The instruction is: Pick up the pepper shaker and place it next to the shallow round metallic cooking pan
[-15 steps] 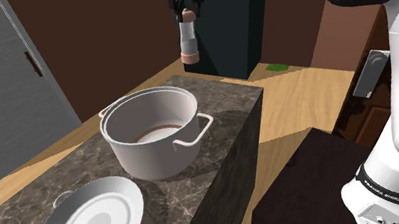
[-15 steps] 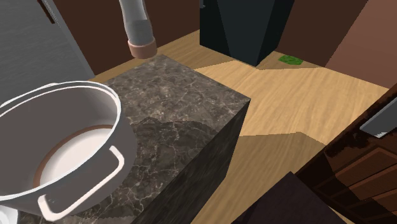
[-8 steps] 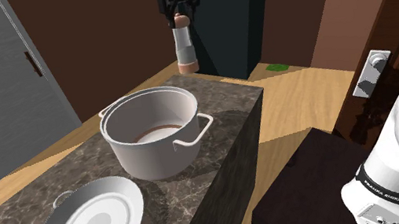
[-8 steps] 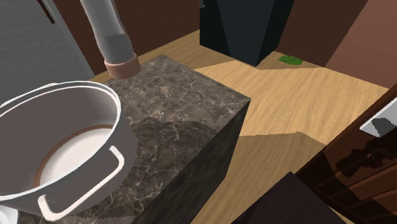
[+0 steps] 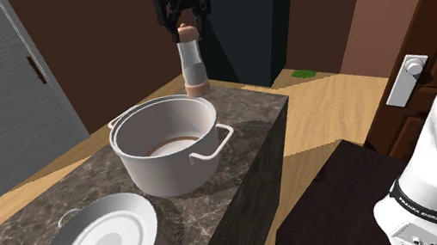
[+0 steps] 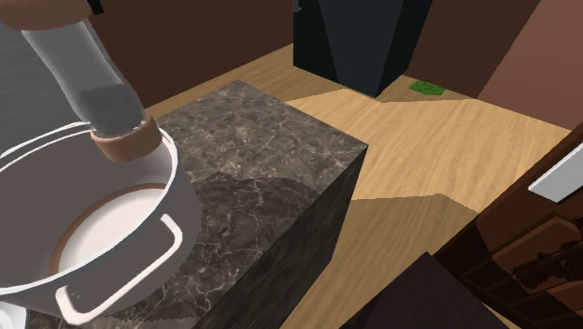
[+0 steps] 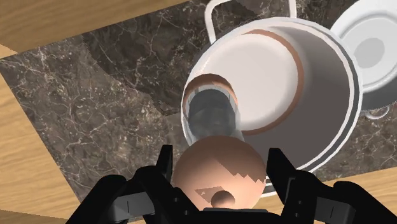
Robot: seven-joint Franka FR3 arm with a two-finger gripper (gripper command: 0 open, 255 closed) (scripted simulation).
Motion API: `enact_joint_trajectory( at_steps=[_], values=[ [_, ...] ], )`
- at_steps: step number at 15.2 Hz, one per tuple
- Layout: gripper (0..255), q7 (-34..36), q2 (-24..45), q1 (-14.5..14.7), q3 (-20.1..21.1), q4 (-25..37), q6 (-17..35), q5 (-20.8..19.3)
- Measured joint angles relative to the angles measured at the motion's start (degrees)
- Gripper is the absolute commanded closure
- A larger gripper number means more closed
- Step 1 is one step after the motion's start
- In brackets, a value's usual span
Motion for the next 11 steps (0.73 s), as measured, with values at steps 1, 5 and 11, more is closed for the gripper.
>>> enact_joint_trajectory(
  at_steps=[1,5,11],
  values=[
    [255,1.4,-1.0,0.7,0.6,-1.4,0.4,0.0],
    [255,6.7,-2.3,3.5,3.1,-2.8,0.2,-0.2],
    [255,14.8,-1.9,7.9,7.0,-2.4,-0.3,-1.1]
  ],
)
